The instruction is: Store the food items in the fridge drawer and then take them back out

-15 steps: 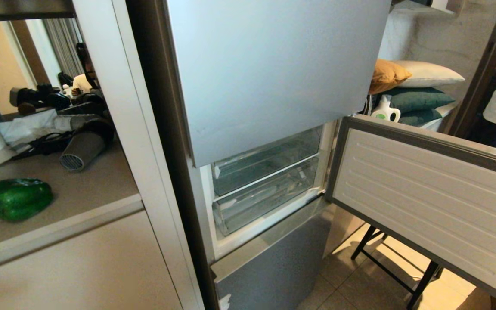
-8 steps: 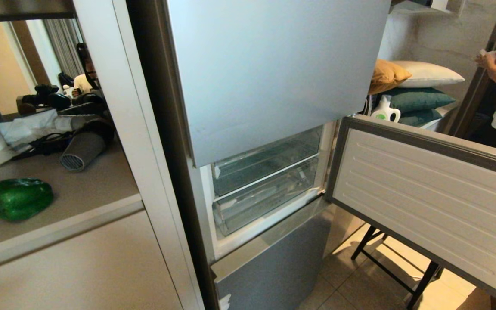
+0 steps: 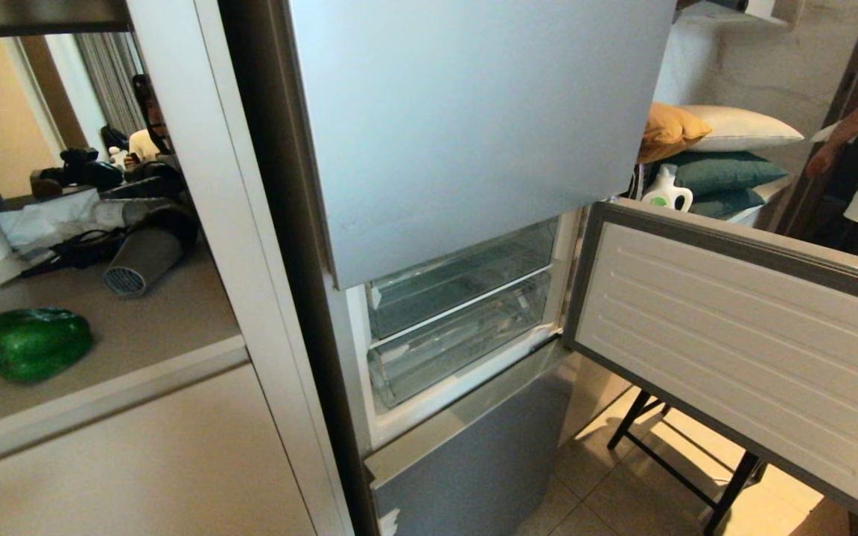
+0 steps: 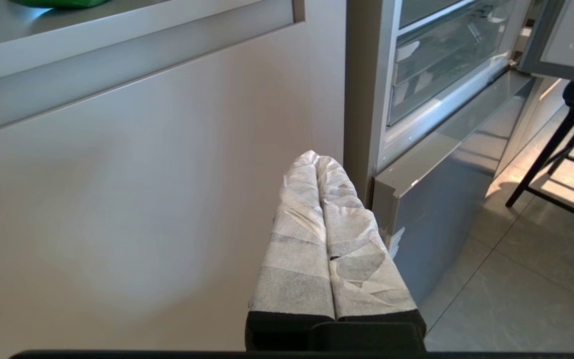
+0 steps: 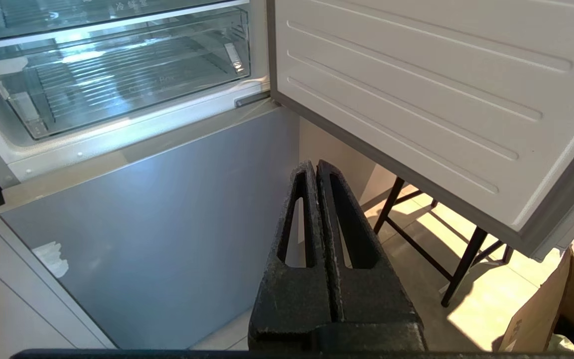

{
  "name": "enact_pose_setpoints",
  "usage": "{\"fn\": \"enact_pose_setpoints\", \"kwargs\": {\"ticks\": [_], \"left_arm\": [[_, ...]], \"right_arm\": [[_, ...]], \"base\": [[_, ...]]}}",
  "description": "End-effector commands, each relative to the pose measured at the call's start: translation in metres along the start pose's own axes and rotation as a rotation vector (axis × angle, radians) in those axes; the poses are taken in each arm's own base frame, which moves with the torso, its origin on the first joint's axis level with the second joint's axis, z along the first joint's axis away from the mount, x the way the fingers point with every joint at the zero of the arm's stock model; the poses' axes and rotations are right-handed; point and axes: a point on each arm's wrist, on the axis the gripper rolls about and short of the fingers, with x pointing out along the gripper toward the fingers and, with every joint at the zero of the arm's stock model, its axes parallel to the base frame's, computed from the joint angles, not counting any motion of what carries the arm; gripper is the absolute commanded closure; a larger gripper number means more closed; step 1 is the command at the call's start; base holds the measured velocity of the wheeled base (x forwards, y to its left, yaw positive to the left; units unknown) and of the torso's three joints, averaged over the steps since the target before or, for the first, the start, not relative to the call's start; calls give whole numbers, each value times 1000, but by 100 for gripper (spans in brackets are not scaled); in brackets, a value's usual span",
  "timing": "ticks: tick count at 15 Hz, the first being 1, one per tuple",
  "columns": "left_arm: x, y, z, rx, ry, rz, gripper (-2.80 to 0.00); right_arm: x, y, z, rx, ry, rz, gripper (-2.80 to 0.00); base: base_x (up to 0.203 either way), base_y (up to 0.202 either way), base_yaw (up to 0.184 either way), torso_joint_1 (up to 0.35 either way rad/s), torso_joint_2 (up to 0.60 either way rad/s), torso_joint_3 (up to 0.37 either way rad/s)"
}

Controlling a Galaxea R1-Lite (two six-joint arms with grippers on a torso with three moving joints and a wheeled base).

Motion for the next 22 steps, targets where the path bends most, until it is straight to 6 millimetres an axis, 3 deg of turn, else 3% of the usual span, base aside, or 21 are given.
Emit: {"fn": "enact_pose_setpoints", "kwargs": {"ticks": [1, 13, 22], "left_arm": [[0, 0, -2, -15, 6, 3, 0], [0, 0, -2, -31, 7, 15, 0], [0, 1, -1, -72, 4, 29, 0]], "right_arm": [[0, 0, 0, 0, 2, 0, 0], [0, 0, 0, -2, 2, 0, 0], [0, 0, 0, 0, 2, 0, 0]], "base": [[0, 0, 0, 0, 0, 0], [0, 0, 0, 0, 0, 0], [0, 0, 0, -128, 306, 170]]}}
